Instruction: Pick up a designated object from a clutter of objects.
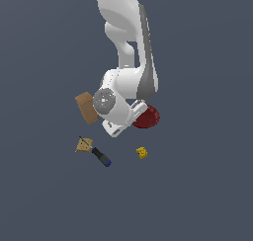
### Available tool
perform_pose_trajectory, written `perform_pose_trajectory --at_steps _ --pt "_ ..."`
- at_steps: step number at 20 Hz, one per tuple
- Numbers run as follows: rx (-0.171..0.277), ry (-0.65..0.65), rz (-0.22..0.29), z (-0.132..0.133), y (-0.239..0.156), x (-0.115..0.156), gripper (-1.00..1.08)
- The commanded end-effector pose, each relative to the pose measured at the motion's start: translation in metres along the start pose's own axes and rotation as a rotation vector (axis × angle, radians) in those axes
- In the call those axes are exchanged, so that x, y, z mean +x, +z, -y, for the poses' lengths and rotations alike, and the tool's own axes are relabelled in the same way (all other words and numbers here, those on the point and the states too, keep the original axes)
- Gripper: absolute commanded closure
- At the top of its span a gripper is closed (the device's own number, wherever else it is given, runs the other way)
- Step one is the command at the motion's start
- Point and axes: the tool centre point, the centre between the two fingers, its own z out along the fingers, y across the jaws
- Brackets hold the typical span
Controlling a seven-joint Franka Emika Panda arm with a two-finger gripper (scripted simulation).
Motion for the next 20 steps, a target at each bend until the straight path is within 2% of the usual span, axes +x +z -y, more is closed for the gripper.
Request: perform_pose_trajectory --at_steps 1,20 --pt "-0.001 0.000 -0.002 0.007 -0.022 -0.014 1.08" --pt "-0.001 0.001 -0.002 0.065 -0.201 -0.129 1.08"
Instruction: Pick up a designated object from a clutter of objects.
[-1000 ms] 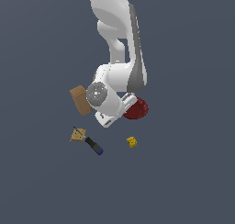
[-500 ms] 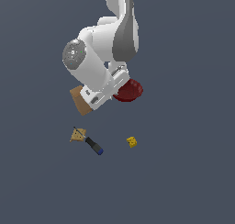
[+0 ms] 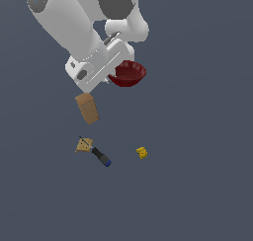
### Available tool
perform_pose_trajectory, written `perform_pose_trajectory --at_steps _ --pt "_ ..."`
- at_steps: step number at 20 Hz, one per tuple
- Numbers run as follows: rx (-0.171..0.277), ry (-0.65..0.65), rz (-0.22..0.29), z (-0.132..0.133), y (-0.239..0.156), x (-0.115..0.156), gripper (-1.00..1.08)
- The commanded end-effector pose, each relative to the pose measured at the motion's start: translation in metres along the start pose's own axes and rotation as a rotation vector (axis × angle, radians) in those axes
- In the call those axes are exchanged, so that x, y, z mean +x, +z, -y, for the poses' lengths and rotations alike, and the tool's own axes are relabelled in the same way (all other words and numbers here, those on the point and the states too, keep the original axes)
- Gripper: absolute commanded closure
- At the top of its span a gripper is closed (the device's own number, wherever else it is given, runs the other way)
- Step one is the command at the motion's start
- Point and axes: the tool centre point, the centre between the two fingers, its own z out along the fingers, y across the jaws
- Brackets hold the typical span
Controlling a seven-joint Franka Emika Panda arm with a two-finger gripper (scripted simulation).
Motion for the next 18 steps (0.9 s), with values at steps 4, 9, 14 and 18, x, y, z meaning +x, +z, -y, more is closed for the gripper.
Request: perform_pose_trajectory --at_steps 4,9,14,18 --pt "0.000 0.000 0.000 0.012 -0.041 -0.025 1.08" --pt "0.000 -0.001 0.000 0.019 -0.066 -0.039 1.08" --pt "0.000 -0.001 0.000 0.022 -0.079 -0.046 1.08" --pt "0.000 -0.002 0.000 0.022 -0.081 -0.046 1.08"
